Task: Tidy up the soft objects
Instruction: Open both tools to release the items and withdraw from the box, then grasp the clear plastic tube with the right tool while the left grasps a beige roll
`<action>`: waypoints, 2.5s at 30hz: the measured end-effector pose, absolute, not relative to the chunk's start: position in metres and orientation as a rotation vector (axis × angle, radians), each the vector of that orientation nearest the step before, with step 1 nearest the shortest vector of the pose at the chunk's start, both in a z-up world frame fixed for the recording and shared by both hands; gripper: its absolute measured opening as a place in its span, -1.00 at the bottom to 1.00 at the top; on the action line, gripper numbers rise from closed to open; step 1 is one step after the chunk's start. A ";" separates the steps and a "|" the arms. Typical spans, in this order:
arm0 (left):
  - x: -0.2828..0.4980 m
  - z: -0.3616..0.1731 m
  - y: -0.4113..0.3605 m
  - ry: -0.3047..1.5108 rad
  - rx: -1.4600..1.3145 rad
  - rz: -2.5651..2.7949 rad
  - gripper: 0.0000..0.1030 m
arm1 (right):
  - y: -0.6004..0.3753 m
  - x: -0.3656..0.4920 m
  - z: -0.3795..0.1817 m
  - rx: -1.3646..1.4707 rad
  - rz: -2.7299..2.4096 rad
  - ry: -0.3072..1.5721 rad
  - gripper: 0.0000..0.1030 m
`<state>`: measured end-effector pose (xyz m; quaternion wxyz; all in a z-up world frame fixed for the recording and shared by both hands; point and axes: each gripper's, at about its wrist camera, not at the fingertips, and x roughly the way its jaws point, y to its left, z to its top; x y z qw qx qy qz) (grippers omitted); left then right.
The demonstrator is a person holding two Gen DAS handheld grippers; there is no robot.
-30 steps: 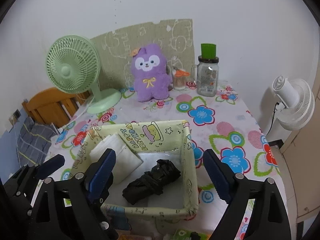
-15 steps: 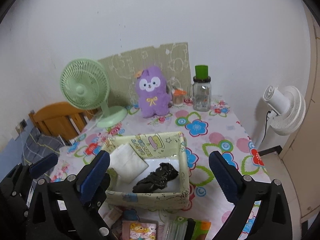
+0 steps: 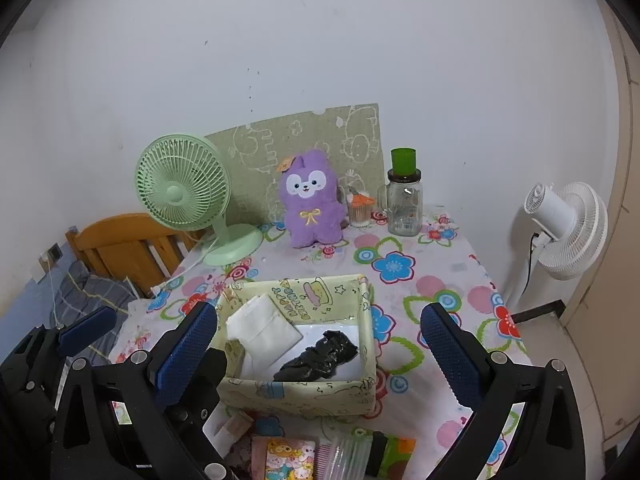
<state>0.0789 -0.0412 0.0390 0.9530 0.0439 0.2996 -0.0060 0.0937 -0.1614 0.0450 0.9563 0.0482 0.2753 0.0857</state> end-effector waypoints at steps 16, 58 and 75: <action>0.072 0.036 -0.033 0.615 0.090 -0.002 0.94 | -0.150 0.093 0.043 0.081 0.182 0.574 1.00; 0.043 -0.073 -0.012 0.772 0.079 -0.056 0.92 | -0.150 0.050 -0.065 0.017 0.076 0.764 0.69; 0.069 -0.132 0.013 0.884 0.095 0.051 0.77 | -0.138 0.079 -0.125 -0.028 0.077 0.895 0.32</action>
